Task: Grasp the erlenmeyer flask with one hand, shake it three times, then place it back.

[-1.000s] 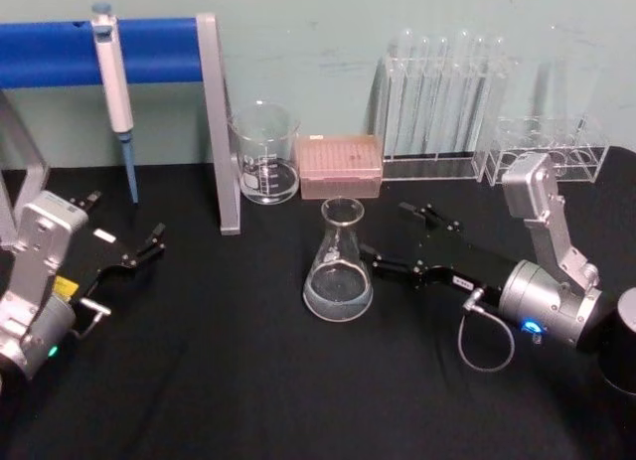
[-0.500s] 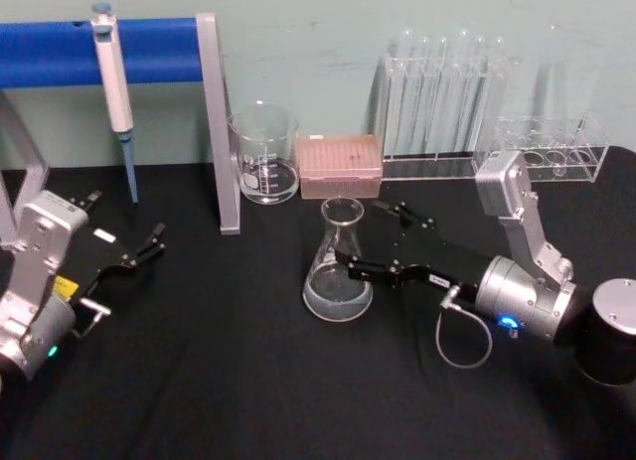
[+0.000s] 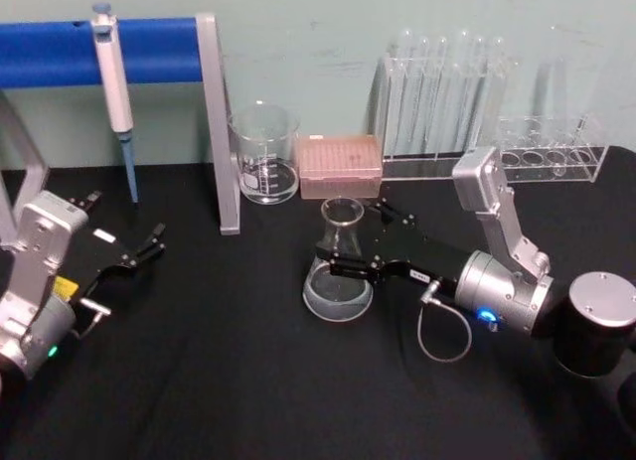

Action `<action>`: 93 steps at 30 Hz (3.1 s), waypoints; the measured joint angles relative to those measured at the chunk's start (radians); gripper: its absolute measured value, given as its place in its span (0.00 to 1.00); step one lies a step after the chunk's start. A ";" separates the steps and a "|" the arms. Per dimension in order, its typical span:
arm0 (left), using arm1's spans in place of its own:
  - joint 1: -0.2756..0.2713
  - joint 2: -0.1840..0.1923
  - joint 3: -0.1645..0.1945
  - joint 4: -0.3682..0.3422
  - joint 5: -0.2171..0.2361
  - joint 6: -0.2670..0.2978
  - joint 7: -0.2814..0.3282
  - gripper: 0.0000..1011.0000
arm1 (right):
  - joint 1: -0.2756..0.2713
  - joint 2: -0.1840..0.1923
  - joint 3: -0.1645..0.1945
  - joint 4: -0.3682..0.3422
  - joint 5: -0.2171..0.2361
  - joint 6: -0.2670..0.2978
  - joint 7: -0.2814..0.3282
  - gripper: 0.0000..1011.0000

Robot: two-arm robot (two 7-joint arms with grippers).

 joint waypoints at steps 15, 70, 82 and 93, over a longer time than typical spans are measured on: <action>0.000 0.000 0.000 0.000 0.000 0.000 0.000 0.99 | 0.028 -0.029 -0.013 0.044 -0.013 0.001 -0.001 0.99; 0.000 0.000 0.000 0.000 0.000 0.000 0.000 0.99 | 0.040 -0.044 -0.011 0.064 -0.028 0.000 -0.015 0.72; 0.000 0.000 0.000 0.000 0.000 0.000 0.000 0.99 | 0.040 -0.044 -0.011 0.064 -0.028 0.000 -0.015 0.45; 0.000 0.000 0.000 0.000 0.000 0.000 0.000 0.99 | 0.035 -0.044 -0.003 0.056 -0.024 0.005 -0.019 0.45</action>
